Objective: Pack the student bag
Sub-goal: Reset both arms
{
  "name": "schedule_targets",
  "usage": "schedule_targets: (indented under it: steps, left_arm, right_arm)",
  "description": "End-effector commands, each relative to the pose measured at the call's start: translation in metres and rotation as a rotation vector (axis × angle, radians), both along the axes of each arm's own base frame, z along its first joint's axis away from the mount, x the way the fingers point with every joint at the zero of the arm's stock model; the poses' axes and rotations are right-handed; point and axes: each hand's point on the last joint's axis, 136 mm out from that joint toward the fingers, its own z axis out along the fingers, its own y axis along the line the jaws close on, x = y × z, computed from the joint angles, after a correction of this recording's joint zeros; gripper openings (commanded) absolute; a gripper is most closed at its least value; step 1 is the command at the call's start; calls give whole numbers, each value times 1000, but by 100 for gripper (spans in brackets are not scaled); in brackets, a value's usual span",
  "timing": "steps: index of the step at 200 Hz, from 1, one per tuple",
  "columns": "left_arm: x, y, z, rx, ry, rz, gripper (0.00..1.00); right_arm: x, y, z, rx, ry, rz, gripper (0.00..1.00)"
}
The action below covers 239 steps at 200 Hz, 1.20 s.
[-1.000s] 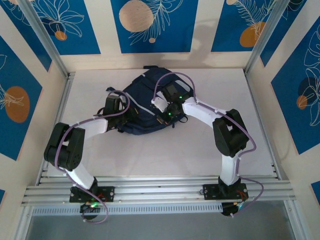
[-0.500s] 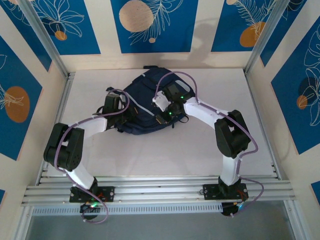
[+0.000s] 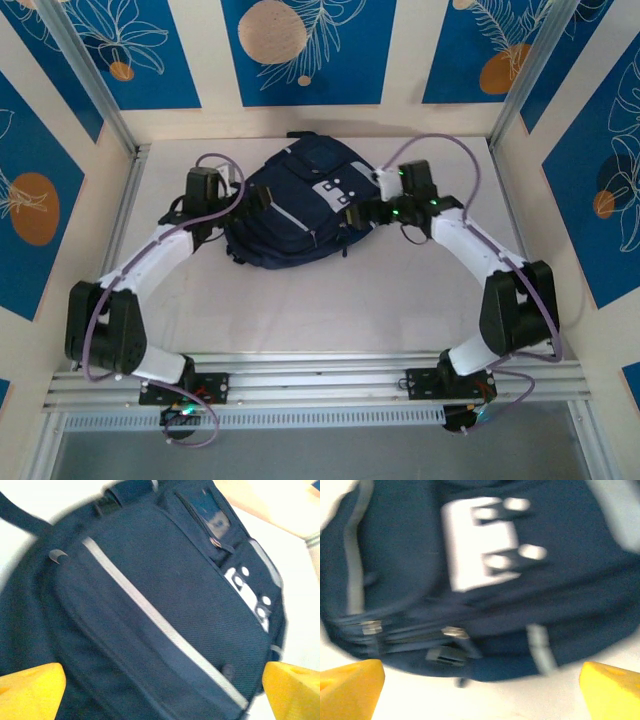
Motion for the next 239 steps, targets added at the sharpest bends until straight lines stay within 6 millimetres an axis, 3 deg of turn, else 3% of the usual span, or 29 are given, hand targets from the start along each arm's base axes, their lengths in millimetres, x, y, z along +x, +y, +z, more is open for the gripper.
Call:
schedule_targets:
  steps: [1, 26, 55, 81, 119, 143, 165, 175, 185, 239]
  left_arm:
    - [-12, 57, -11, 314, -40, 96, 100]
    - [-22, 91, -22, 507, -136, 149, 100]
    - [-30, 123, -44, 633, -206, 250, 100]
    - [-30, 140, -67, 637, -228, 318, 100]
    - [-21, 132, -71, 618, -425, 283, 100]
    - [-22, 119, -93, 577, -467, 198, 100]
    - [-30, 114, -91, 562, -495, 175, 100]
    - [-28, 112, -90, 565, -522, 170, 100]
    - [-28, 113, -91, 563, -513, 171, 100]
    - [-20, 118, -94, 583, -465, 191, 100]
  right_arm:
    - [20, -69, 1, -59, -155, -271, 100]
    - [21, -132, -20, -34, -231, -446, 100]
    - [25, -165, -43, 65, -208, -562, 100]
    - [22, -157, -61, 13, -245, -549, 99]
    - [18, -137, -58, -107, -381, -513, 99]
    - [15, -137, -60, -72, -374, -496, 99]
    - [9, -139, -61, -13, -470, -500, 99]
    - [7, -141, -67, -35, -390, -510, 99]
    - [9, -140, -64, -45, -452, -516, 99]
    - [8, -139, -64, -56, -431, -512, 99]
